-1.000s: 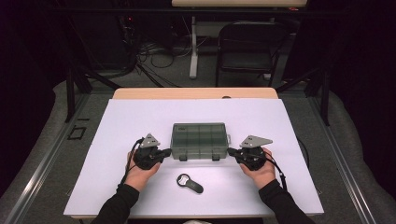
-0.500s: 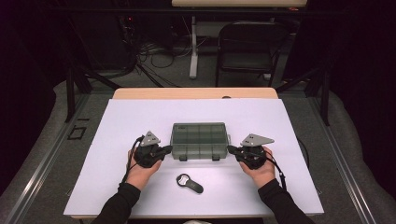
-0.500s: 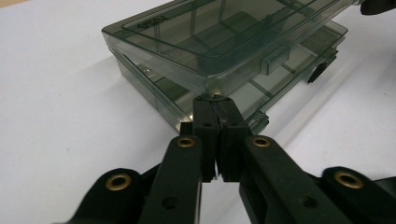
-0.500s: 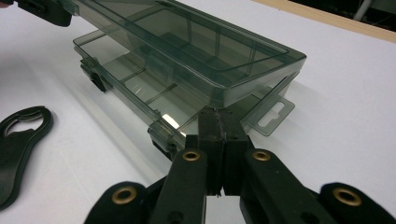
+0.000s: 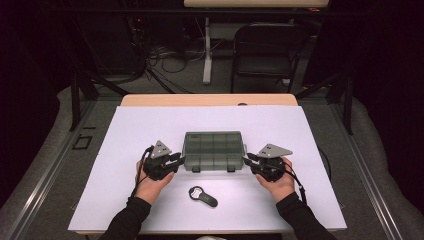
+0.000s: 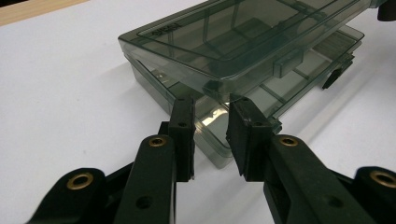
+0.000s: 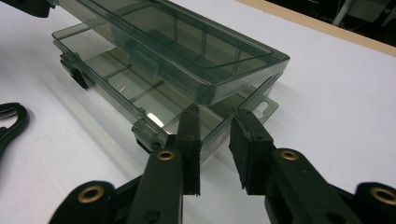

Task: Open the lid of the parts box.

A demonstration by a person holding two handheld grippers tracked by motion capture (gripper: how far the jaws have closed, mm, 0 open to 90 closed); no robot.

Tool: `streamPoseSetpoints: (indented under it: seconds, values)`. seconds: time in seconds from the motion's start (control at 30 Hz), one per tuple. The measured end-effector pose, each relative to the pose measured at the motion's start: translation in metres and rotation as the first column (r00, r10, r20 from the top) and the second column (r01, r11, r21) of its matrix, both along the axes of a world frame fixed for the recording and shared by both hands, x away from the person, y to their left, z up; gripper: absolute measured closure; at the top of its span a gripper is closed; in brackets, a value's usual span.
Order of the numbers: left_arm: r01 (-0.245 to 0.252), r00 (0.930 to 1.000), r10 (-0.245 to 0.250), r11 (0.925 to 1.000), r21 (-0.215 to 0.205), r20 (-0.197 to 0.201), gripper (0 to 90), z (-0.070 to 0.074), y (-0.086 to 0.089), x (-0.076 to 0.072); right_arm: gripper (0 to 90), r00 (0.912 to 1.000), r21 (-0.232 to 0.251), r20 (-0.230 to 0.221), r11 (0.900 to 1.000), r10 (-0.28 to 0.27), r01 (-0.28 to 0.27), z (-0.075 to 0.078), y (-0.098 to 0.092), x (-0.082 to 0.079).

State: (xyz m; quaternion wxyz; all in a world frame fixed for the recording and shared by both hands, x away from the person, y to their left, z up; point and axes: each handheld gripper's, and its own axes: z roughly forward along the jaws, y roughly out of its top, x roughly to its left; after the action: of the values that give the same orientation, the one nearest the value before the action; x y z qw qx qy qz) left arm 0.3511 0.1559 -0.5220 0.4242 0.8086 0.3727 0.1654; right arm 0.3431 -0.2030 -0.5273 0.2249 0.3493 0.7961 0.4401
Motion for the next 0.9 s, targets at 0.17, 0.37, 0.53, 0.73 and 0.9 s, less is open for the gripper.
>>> streamPoseSetpoints:
  seconds: [0.17,0.37,0.53,0.73,0.9]
  values:
    - [0.022,0.9997,-0.022,0.9998,0.002,0.012,69.0,0.0002,-0.0016,-0.0005,71.4,0.9998,-0.001,0.018,1.000,0.004,-0.004,0.0007,0.0017,0.0006]
    - [0.017,0.9995,-0.017,0.9998,-0.004,0.025,68.6,0.0011,-0.0021,-0.0007,70.3,0.9983,-0.039,0.056,0.999,0.013,-0.011,0.0041,0.0096,-0.0009]
    - [0.018,0.9995,-0.018,0.9998,0.006,0.024,68.5,0.0022,-0.0028,-0.0007,70.3,0.9984,-0.039,0.054,0.999,0.013,-0.011,0.0048,0.0092,-0.0005]
    - [0.005,0.9998,-0.005,1.0000,0.006,0.017,68.4,0.0037,-0.0046,-0.0010,70.5,0.9987,-0.036,0.050,0.999,0.013,-0.012,0.0056,0.0088,0.0007]
    - [-0.001,0.9997,0.001,0.9999,0.011,0.025,68.2,0.0066,-0.0052,0.0000,70.5,0.9988,-0.034,0.046,0.999,0.017,-0.015,0.0096,0.0084,0.0019]
